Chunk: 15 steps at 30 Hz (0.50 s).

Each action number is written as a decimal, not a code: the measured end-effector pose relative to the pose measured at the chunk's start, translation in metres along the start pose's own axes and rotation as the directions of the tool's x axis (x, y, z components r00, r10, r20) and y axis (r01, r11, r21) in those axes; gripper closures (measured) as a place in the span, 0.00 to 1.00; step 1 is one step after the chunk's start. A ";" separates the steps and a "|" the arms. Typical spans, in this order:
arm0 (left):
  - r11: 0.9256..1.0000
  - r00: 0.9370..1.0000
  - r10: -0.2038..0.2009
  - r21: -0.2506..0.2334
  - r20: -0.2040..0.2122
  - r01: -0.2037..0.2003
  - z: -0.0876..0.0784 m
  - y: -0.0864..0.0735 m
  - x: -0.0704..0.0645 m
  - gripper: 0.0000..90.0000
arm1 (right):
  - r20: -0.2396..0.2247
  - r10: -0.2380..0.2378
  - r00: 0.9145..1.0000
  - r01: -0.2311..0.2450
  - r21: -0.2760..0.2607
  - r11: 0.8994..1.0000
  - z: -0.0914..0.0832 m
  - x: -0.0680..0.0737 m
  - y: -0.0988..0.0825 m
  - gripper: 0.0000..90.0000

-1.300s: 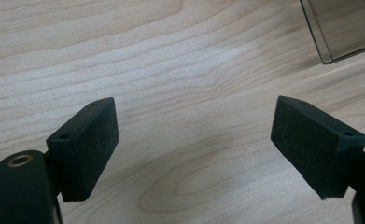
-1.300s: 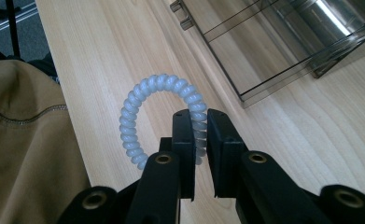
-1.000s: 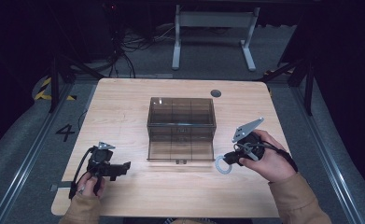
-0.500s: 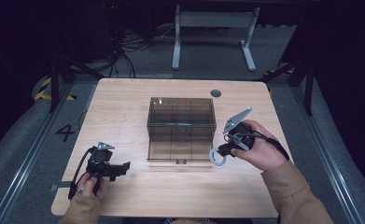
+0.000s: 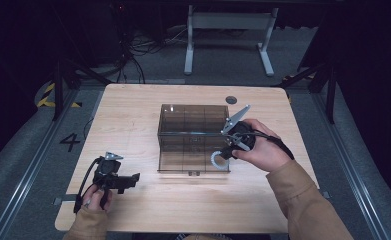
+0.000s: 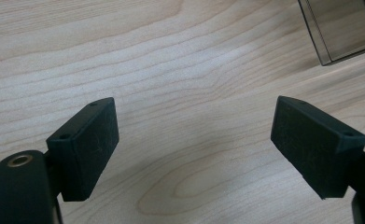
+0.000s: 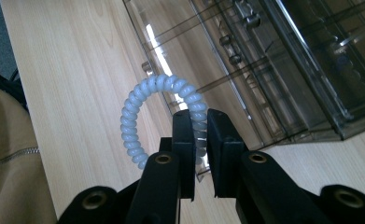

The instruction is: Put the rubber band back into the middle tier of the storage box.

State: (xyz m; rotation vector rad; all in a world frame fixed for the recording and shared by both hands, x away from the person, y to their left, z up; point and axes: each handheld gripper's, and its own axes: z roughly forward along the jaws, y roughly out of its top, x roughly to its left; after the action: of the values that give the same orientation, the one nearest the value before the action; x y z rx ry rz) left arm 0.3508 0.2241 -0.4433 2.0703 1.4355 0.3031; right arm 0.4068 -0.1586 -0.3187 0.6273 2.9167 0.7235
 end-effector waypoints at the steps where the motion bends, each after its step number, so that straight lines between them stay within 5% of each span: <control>1: 1.000 1.000 0.002 0.002 0.000 -0.002 0.000 0.000 0.000 0.18 | 0.000 -0.001 1.000 0.001 0.001 1.000 0.001 0.000 0.003 0.91; 15: 1.000 1.000 -0.004 0.001 -0.004 0.004 0.000 -0.002 0.002 0.18 | -0.005 -0.022 1.000 0.022 0.015 1.000 0.010 -0.004 0.028 0.91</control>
State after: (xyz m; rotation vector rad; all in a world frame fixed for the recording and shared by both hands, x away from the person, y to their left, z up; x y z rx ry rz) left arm 0.3497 0.2267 -0.4447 2.0678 1.4424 0.3051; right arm 0.4227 -0.1330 -0.3150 0.5949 2.9308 0.7025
